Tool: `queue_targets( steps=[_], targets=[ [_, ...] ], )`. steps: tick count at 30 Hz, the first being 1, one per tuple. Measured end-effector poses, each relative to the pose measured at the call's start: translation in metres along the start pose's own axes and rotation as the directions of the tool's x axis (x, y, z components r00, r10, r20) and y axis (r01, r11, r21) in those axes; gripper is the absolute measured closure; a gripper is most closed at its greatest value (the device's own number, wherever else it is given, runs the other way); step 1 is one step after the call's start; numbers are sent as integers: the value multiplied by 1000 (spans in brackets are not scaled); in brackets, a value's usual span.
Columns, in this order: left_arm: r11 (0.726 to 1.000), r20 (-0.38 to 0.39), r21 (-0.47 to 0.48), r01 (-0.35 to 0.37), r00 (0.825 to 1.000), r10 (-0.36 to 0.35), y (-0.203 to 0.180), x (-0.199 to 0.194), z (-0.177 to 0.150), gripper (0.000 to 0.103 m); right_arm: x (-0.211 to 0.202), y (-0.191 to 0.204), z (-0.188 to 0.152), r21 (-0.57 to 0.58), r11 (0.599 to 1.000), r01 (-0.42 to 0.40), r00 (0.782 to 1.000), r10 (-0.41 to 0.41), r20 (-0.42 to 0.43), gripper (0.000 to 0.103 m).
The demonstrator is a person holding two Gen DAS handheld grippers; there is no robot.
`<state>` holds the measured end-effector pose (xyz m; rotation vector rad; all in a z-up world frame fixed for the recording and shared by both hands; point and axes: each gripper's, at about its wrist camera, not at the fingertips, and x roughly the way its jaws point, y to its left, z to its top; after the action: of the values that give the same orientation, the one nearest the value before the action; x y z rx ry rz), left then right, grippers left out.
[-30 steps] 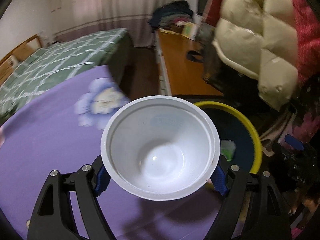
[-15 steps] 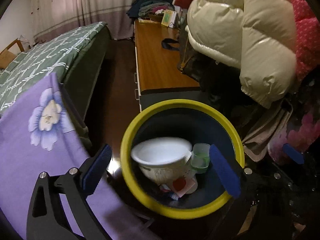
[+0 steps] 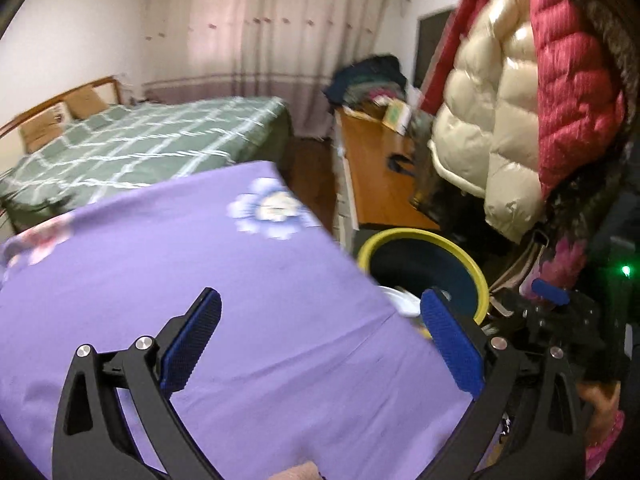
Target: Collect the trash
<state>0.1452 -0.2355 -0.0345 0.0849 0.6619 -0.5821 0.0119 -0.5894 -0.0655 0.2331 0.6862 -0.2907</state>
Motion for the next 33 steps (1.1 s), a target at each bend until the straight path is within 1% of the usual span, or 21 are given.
queue_targets(
  steps=[2, 3, 6, 8, 10, 12, 14, 16, 21, 26, 29, 33],
  targets=[
    [999, 35, -25, -44, 998, 45, 17, -25, -10, 5, -7, 13, 1, -24, 1000, -20, 1000, 21, 16, 21],
    [996, 63, -48, -82, 994, 85, 31, -45, -18, 5, -9, 18, 2, -34, 999, -27, 999, 28, 21, 21],
    [986, 121, -106, -128, 983, 141, 57, -86, -34, 5, -20, 40, 5, -73, 996, -59, 997, 62, 37, 20],
    [975, 155, -137, -174, 969, 195, 74, -114, -46, 5, -26, 49, 5, -91, 993, -74, 996, 79, 44, 20],
    [959, 181, -154, -239, 947, 265, 86, -139, -58, 5, -32, 60, 5, -110, 990, -90, 994, 96, 51, 20],
    [946, 200, -165, -280, 929, 311, 95, -160, -69, 5, -39, 68, 4, -124, 987, -101, 992, 109, 59, 20],
    [935, 208, -180, -304, 918, 338, 101, -174, -77, 5, -45, 75, 2, -134, 985, -108, 991, 117, 63, 19],
    [927, 207, -199, -317, 911, 356, 108, -186, -85, 5, -50, 80, -1, -149, 983, -111, 991, 121, 63, 19],
    [910, 198, -232, -343, 900, 389, 118, -199, -97, 5, -59, 85, -9, -159, 980, -117, 990, 128, 64, 19],
    [899, 204, -241, -365, 887, 414, 114, -205, -97, 5, -62, 81, -7, -140, 983, -118, 989, 129, 75, 19],
    [898, 203, -240, -369, 885, 418, 111, -206, -94, 5, -63, 80, -6, -136, 984, -120, 988, 131, 80, 19],
    [900, 198, -236, -366, 889, 413, 110, -206, -94, 5, -64, 81, -7, -137, 983, -121, 988, 133, 79, 19]
  ],
)
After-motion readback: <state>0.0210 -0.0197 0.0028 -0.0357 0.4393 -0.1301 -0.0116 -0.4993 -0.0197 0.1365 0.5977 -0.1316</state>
